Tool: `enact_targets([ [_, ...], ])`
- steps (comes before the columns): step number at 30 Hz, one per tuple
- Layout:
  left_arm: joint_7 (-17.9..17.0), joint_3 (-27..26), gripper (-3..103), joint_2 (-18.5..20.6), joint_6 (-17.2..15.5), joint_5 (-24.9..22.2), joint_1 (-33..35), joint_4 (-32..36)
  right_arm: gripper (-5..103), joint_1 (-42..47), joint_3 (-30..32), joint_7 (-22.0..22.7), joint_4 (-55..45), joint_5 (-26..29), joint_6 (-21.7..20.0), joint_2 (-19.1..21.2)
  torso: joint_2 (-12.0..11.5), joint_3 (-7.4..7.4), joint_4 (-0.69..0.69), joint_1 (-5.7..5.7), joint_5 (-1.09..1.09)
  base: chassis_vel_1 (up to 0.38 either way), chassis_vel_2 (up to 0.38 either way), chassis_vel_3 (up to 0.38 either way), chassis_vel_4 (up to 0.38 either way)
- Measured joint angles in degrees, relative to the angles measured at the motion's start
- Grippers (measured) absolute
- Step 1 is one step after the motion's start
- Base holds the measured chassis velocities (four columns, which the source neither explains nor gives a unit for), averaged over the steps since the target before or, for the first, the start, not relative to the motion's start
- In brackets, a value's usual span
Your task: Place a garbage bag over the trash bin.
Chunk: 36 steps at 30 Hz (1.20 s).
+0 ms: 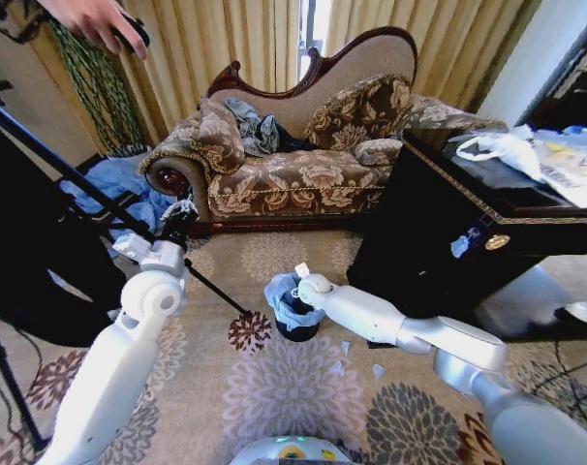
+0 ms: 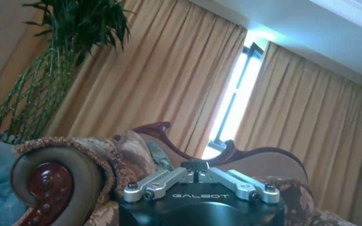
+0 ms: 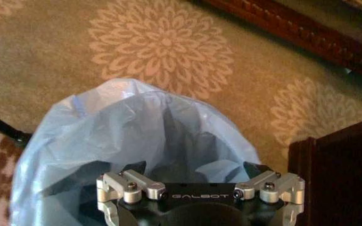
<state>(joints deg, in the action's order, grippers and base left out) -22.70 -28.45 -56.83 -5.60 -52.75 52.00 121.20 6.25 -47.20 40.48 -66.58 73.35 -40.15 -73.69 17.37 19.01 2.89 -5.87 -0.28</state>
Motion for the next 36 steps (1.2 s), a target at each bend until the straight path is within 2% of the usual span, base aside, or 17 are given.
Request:
enact_targets([
  [9, 0.1, -1.0, 0, 0.0, 0.1, 0.1, 1.5, 0.0, 100, 2.7, 1.3, 0.8, 2.6, -1.7, 1.5, -3.9, 0.0, 0.0, -0.02, 0.0, 0.0, 0.0, 0.0, 0.0, 0.0],
  [16, 0.2, -1.0, 0, -0.3, 0.2, 0.4, 2.0, 0.1, 100, 2.3, 1.6, 1.2, 2.5, -1.6, 1.9, -3.3, 0.0, 0.0, 0.0, 0.0, 0.0, 0.0, 0.0, 0.0, 0.0],
  [23, 0.3, -0.5, 0, -0.6, 0.3, 0.4, 1.0, -0.1, 100, 0.8, -0.1, 1.8, -0.5, 0.1, 1.4, 0.2, 0.0, 0.0, 0.01, 0.0, 0.0, 0.0, 0.0, 0.0, 0.0],
  [30, 0.3, -0.2, 0, -0.6, 0.3, 0.4, 0.8, -0.1, 100, 0.7, -0.1, 0.9, 0.3, -1.5, 1.5, -0.2, 0.0, 0.0, 0.0, 0.0, 0.0, 0.0, 0.0, 0.0, 0.0],
  [36, 0.3, -0.2, 0, -0.8, 0.3, 0.5, 1.1, -0.1, 100, 0.8, 0.6, -0.5, 3.5, -4.0, 3.0, -2.5, 0.0, 0.0, 0.01, 0.0, 0.0, 0.0, 0.0, 0.0, 0.0],
])
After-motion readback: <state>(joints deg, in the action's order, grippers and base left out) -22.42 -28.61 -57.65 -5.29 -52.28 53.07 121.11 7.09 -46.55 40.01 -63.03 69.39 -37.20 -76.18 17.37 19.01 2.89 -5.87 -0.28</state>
